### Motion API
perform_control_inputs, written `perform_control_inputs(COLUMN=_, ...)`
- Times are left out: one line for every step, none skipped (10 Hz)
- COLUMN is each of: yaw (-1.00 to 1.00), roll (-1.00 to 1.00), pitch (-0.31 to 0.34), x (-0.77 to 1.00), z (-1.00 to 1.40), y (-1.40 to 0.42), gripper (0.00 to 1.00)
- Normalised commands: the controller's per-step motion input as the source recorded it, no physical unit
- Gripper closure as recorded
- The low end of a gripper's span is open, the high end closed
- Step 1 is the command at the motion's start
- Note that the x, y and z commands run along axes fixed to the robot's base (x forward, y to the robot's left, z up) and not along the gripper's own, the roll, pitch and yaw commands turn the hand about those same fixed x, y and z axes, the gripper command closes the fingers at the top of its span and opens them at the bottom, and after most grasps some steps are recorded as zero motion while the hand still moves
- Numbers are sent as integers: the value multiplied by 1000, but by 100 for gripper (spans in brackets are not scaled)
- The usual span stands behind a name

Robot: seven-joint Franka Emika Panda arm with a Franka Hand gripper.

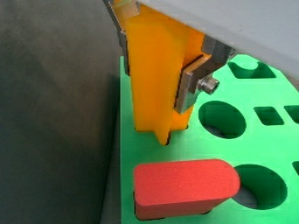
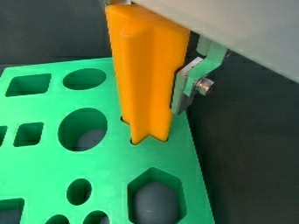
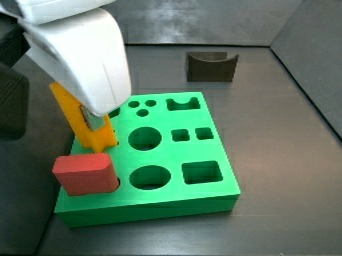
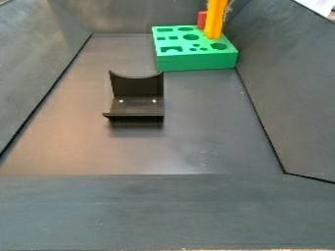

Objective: Pick up the star object. Move up. Move to above the board. Insert the star object.
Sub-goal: Insert the star object.

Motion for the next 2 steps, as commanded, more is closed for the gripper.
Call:
perform_control_inputs(yaw=0, roll=0, pitch=-49, x=-26, z=0, y=0, gripper=100)
perform_control_inputs(yaw=0, roll=0, pitch=14, x=0, z=0, y=0, gripper=100)
